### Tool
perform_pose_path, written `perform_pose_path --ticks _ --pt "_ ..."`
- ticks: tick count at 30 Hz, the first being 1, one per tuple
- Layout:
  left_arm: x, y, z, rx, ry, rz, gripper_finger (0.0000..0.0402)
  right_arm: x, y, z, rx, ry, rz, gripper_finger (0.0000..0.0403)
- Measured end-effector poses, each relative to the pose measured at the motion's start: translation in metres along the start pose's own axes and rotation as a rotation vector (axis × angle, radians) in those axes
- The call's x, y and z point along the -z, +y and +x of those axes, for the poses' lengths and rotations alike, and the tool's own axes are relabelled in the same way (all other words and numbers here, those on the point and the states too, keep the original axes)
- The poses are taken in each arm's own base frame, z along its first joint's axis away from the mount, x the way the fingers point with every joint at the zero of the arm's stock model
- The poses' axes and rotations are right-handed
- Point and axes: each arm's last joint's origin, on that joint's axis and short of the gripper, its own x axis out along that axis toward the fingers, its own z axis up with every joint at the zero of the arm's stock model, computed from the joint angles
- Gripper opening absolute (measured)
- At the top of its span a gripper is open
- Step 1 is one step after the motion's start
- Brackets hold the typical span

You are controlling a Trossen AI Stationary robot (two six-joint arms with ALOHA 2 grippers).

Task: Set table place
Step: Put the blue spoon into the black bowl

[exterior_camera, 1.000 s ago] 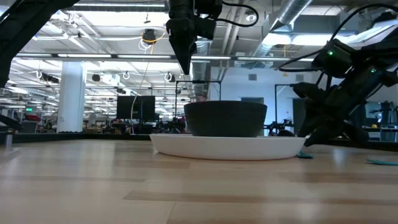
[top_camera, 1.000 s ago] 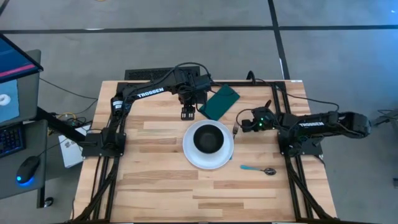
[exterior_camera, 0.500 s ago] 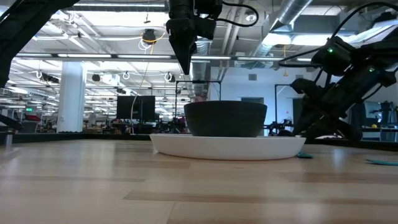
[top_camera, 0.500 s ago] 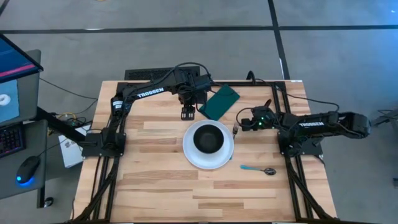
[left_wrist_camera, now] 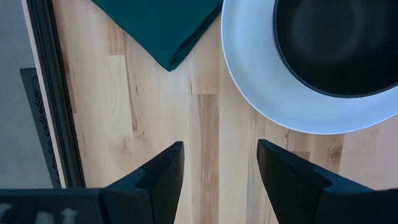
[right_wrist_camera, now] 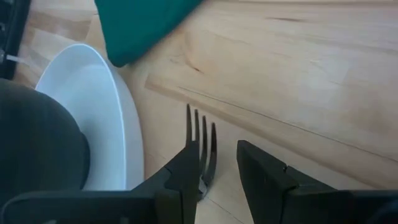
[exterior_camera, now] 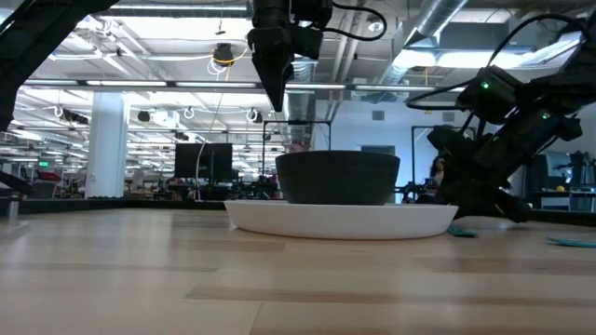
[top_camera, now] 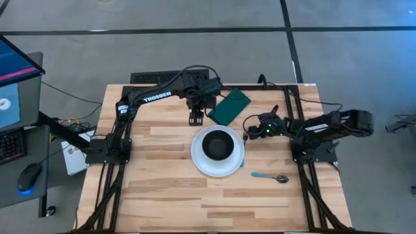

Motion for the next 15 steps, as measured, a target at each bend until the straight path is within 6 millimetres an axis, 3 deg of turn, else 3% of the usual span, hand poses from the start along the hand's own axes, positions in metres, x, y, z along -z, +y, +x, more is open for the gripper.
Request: perform_pose_path --ticks 7,15 --pt "0.0 0.0 0.0 0.0 0.0 0.0 0.0194 0.0007 0.0 0.004 0.001 0.005 -0.013 0.0115" --pt "-0.0001 0.0 0.0 0.0 -0.001 0.0 0.0194 0.0001 0.0019 0.004 -0.026 0.006 -0.099 0.0019"
